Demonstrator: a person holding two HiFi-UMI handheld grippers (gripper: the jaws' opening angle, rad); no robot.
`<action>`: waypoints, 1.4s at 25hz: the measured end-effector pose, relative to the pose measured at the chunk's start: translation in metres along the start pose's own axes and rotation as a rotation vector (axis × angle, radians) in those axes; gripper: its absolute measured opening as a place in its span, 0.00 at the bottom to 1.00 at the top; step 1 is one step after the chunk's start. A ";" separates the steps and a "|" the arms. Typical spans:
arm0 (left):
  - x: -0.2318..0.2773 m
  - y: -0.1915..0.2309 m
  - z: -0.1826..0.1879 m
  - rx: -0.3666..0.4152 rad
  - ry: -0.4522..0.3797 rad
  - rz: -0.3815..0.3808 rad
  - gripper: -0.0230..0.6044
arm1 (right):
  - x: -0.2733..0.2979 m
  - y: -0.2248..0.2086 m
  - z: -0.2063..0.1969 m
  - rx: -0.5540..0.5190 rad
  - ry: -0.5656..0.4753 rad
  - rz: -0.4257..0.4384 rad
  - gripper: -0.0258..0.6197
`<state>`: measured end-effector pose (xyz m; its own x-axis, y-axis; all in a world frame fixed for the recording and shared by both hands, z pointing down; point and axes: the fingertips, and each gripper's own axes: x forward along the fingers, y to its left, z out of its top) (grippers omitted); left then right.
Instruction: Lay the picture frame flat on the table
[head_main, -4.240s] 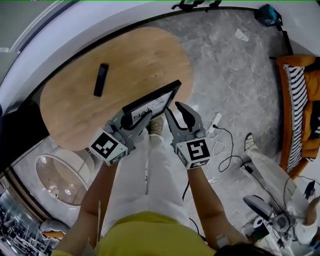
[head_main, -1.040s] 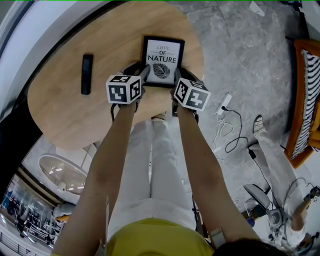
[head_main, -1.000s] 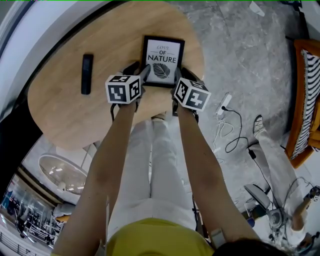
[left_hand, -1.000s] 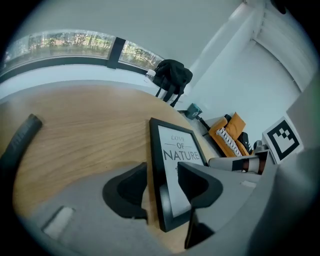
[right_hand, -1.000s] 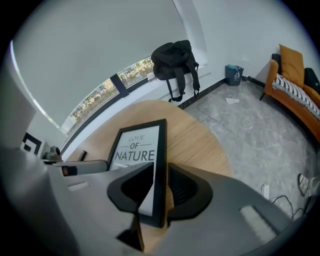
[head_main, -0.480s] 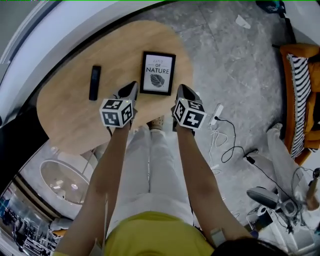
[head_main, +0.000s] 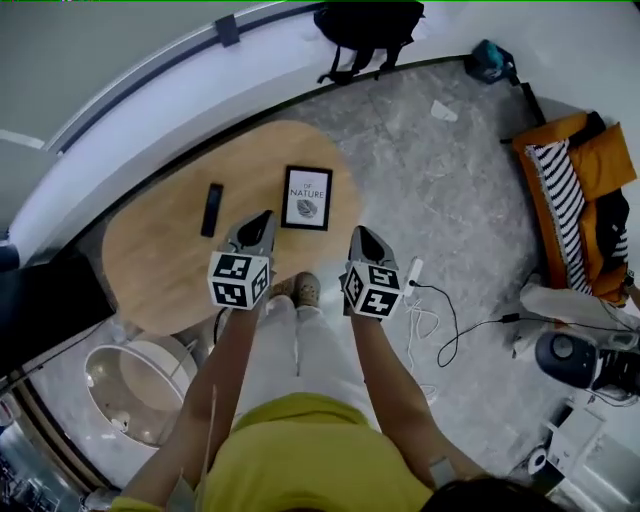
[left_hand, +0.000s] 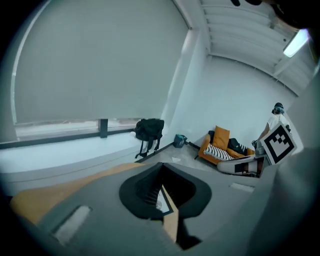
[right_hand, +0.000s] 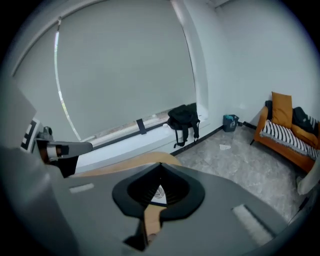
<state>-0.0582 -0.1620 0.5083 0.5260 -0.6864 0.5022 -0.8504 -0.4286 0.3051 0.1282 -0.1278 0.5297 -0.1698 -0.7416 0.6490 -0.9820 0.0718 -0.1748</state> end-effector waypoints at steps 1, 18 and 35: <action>-0.011 -0.006 0.018 0.017 -0.031 0.001 0.03 | -0.012 0.004 0.015 -0.020 -0.033 0.005 0.04; -0.179 -0.116 0.195 0.174 -0.434 0.002 0.03 | -0.212 0.087 0.186 -0.254 -0.503 0.101 0.04; -0.211 -0.133 0.207 0.236 -0.489 0.011 0.03 | -0.245 0.114 0.193 -0.319 -0.574 0.137 0.04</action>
<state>-0.0546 -0.0822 0.1942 0.5065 -0.8607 0.0525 -0.8610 -0.5016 0.0835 0.0744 -0.0662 0.2077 -0.3100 -0.9426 0.1240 -0.9462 0.3187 0.0569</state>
